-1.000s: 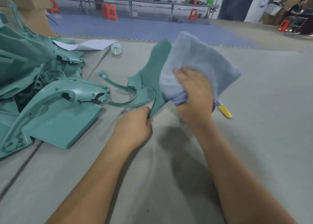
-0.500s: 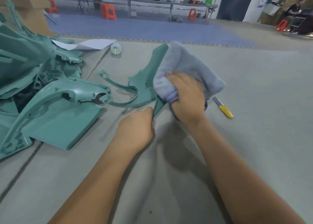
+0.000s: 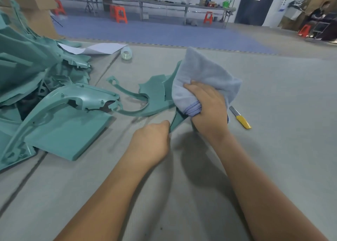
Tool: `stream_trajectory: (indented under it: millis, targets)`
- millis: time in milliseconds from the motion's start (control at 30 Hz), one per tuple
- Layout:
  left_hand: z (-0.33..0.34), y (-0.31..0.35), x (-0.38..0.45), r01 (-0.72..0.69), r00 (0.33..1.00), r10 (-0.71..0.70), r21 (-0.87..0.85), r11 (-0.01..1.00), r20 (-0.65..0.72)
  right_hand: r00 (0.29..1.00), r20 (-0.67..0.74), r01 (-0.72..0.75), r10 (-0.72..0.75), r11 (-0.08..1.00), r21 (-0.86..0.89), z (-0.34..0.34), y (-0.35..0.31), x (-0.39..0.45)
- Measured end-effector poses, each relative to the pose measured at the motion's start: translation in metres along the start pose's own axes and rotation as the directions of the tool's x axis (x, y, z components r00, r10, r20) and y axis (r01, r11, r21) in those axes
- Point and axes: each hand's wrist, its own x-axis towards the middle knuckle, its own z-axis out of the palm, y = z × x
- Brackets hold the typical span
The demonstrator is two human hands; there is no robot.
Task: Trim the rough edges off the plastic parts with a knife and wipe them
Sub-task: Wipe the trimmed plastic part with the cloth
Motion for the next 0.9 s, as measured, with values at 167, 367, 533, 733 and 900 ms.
stream_trajectory:
  millis: [167,367,533,733,900]
  targets:
    - [-0.006,-0.014,0.005,0.111,0.991,-0.094,-0.184,0.977,0.096,0.926,-0.013,-0.378,0.377,0.926,-0.022,-0.008,0.011,0.004]
    - [-0.023,-0.016,0.009,0.271,0.952,-0.305,-0.496,0.825,0.015,0.636,0.622,-0.447,0.456,0.876,-0.184,-0.051,0.038,0.005]
    - [-0.032,0.001,0.007,0.130,0.943,-0.285,-0.592,0.795,-0.175,0.574,0.533,-0.809,0.621,0.531,0.252,-0.064,0.043,0.002]
    - [-0.009,0.016,0.006,0.148,0.978,-0.190,-0.343,0.927,-0.091,0.437,0.421,-0.882,0.795,0.288,0.373,-0.039,0.040,-0.001]
    - [-0.002,0.013,0.008,0.221,0.968,-0.248,-0.378,0.899,-0.024,0.695,0.128,-0.708,0.707,0.705,-0.051,-0.046,0.039,0.002]
